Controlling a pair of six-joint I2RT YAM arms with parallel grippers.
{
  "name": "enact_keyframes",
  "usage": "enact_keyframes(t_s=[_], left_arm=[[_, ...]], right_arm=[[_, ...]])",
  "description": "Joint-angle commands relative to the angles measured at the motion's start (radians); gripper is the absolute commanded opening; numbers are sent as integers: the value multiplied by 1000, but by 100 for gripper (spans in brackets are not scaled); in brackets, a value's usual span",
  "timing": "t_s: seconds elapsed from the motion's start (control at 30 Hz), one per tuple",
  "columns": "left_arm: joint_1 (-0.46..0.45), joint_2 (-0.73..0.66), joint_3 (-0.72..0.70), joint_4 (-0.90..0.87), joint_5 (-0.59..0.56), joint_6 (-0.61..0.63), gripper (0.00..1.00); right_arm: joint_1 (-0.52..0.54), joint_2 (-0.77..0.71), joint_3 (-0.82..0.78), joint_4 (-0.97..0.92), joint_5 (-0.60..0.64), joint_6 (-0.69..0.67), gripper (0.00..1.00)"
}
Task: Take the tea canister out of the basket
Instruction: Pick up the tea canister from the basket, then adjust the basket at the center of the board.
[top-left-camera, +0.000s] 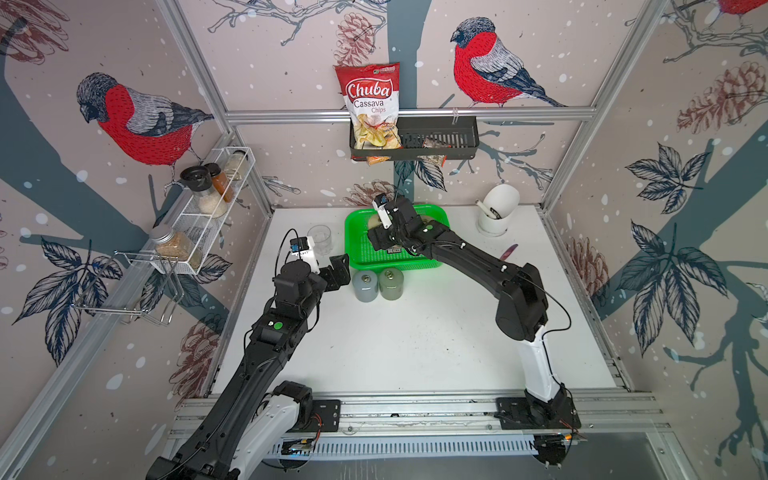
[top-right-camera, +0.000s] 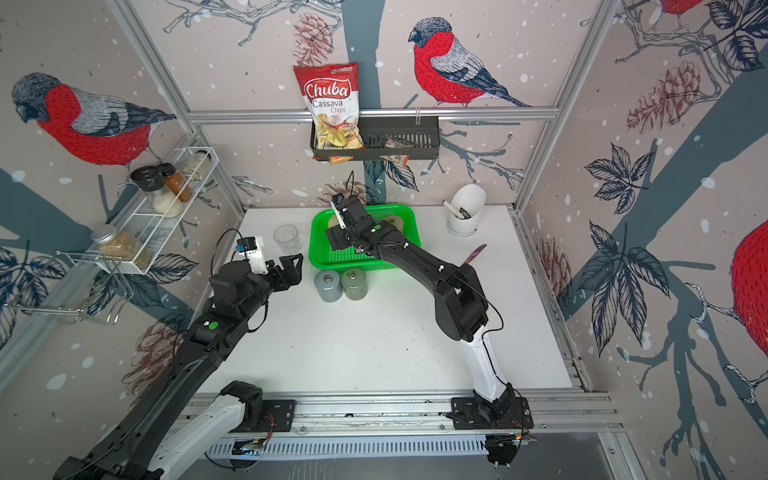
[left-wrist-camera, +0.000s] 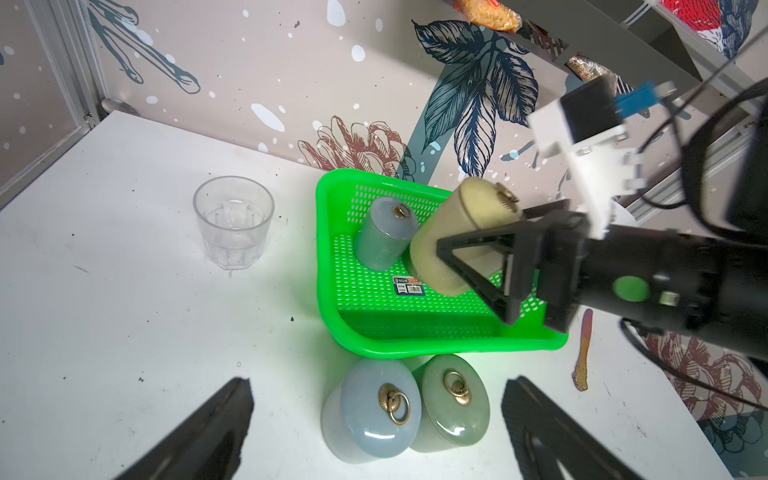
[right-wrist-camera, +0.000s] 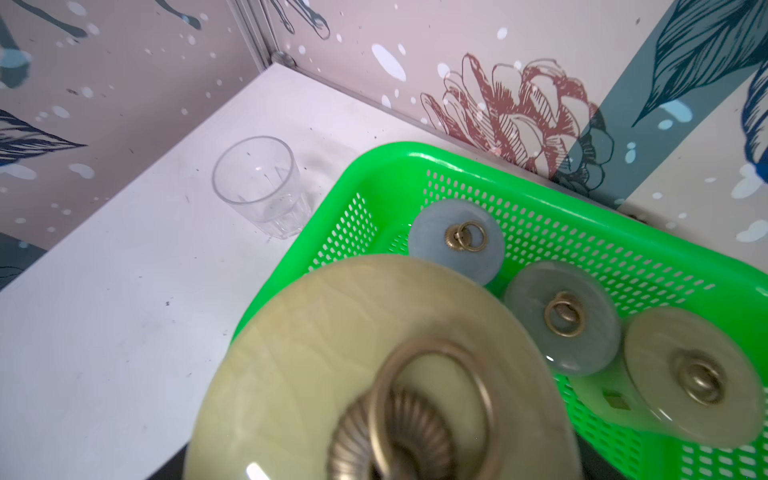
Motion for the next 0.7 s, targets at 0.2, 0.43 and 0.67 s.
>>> enact_keyframes(t_s=[0.2, 0.43, 0.67], left_arm=[[-3, 68, 7, 30, -14, -60, 85], [0, 225, 75, -13, 21, -44, 60], [23, 488, 258, -117, 85, 33, 41]], right_arm=[[5, -309, -332, 158, 75, -50, 0], [8, -527, -667, 240, 91, -48, 0], [16, -610, -895, 337, 23, 18, 0]])
